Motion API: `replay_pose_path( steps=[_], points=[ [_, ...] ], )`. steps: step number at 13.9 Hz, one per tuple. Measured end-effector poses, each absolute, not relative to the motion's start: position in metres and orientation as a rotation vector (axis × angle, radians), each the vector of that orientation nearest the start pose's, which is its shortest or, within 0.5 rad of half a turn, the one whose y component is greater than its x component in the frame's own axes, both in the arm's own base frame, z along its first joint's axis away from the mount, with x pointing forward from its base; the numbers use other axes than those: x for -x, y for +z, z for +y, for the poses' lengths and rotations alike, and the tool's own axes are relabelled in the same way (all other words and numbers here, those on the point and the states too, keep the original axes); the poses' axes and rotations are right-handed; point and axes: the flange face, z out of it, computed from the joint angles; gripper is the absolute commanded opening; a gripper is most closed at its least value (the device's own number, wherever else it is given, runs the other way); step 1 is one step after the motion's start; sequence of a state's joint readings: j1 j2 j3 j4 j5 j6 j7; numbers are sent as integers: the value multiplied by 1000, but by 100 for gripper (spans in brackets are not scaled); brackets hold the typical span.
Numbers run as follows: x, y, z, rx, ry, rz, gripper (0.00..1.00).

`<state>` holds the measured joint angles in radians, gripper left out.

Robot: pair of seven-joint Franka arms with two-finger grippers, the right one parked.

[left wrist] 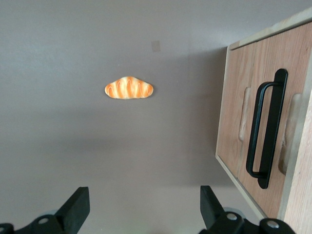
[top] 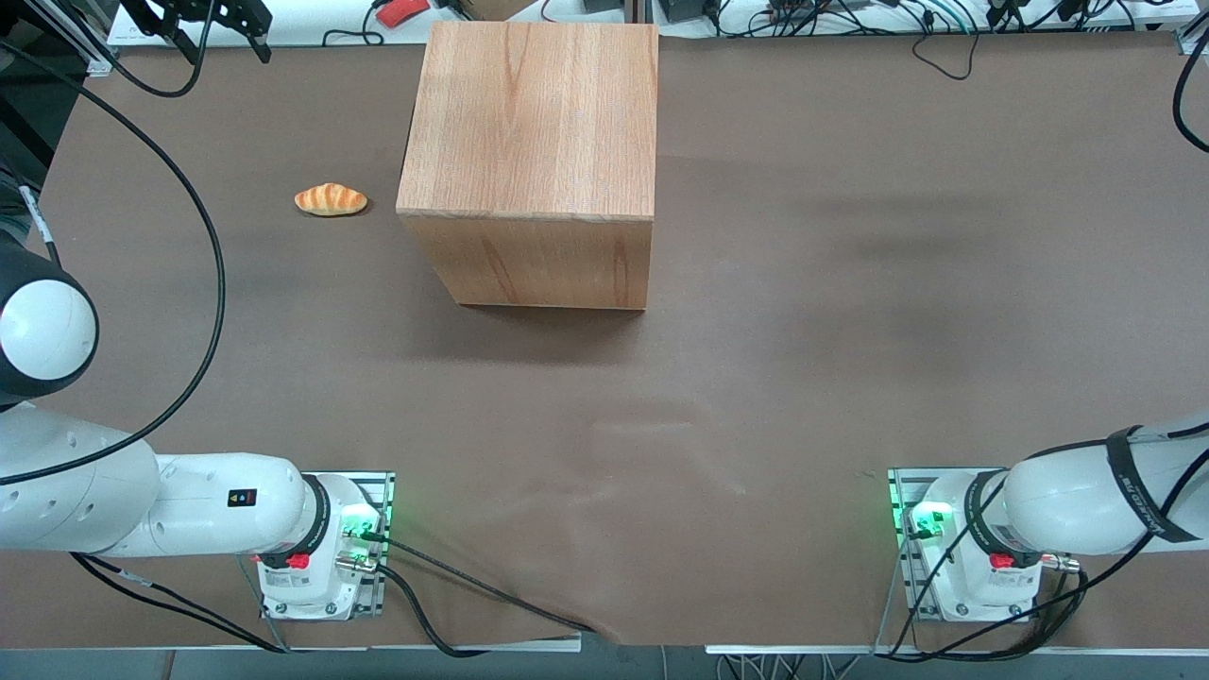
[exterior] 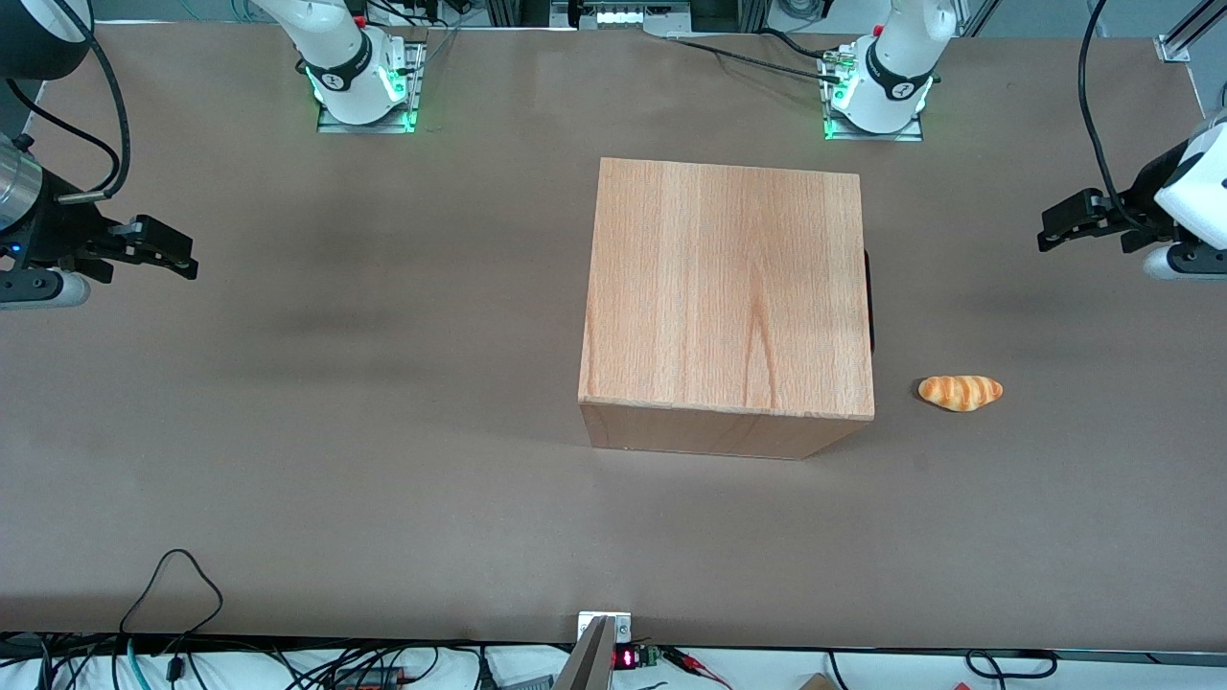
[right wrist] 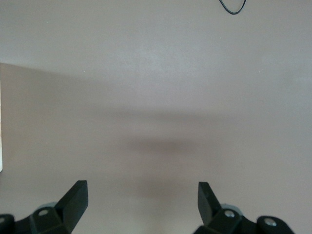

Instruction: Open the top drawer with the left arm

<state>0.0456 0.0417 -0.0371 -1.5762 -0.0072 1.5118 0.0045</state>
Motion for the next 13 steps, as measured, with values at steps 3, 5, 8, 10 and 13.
replay_pose_path(
  steps=[3,5,8,10,13],
  points=[
    [-561,586,3,3145,195,-1,100],
    [-564,578,-4,3145,219,18,100],
    [-573,556,-23,3155,281,70,100],
    [-579,535,-40,3167,344,112,100],
    [-587,505,-63,3207,438,155,100]
  ],
)
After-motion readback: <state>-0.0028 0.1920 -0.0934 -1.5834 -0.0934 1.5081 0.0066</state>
